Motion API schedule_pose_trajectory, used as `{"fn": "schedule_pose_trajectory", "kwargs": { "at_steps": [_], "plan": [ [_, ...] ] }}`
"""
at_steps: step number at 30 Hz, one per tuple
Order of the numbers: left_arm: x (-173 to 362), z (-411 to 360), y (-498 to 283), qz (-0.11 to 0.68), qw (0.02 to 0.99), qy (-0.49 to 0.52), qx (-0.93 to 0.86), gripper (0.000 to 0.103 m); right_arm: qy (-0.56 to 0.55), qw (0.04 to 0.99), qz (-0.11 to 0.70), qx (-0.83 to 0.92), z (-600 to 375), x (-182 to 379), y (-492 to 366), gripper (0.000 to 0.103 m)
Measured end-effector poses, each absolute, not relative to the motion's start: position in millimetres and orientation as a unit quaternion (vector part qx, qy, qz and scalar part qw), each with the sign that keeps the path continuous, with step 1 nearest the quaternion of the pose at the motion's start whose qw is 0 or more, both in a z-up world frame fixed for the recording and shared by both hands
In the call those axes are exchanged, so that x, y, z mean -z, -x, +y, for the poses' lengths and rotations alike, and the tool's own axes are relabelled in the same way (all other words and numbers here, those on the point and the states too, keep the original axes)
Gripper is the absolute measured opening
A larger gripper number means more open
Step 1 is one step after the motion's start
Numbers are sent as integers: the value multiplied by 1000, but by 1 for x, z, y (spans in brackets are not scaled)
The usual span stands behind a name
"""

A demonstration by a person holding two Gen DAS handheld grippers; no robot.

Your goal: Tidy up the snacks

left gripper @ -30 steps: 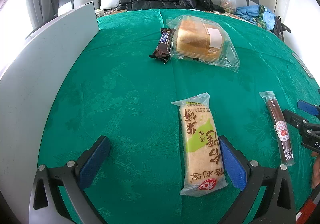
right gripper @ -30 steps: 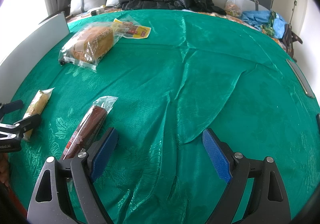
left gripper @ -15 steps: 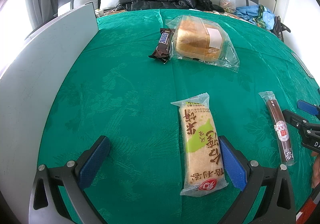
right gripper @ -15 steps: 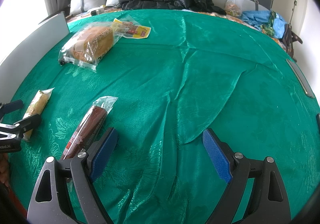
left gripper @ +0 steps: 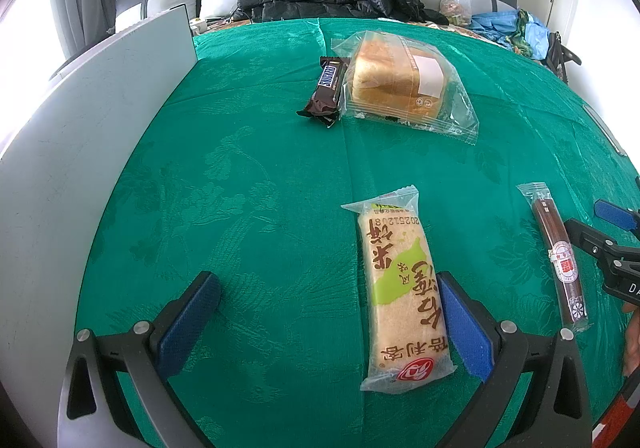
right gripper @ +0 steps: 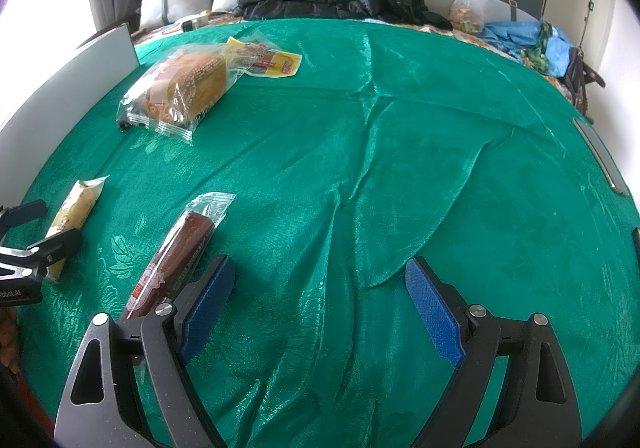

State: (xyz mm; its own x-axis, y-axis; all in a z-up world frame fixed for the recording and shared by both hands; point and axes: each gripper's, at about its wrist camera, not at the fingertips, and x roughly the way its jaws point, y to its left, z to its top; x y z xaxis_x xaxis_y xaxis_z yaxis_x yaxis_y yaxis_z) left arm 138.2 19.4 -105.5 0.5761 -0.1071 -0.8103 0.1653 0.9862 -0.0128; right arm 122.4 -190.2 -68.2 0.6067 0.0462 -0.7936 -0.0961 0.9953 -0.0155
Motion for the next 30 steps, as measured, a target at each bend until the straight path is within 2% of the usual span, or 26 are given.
{"fn": "schedule_pose_trajectory", "kwargs": {
  "at_steps": [23, 26, 28, 30],
  "plan": [
    [106, 19, -138, 455, 887, -33, 77, 103, 28, 896, 442, -40, -191, 68, -123, 90],
    [103, 17, -141, 465, 881, -35, 80, 103, -3, 895, 444, -50, -204, 61, -123, 88],
    [100, 15, -141, 476, 875, -37, 84, 97, -65, 902, 425, -40, -228, 50, -119, 88],
    [95, 9, -136, 474, 873, -49, 102, 81, -134, 902, 410, -11, -261, 41, -114, 88]
  ]
}}
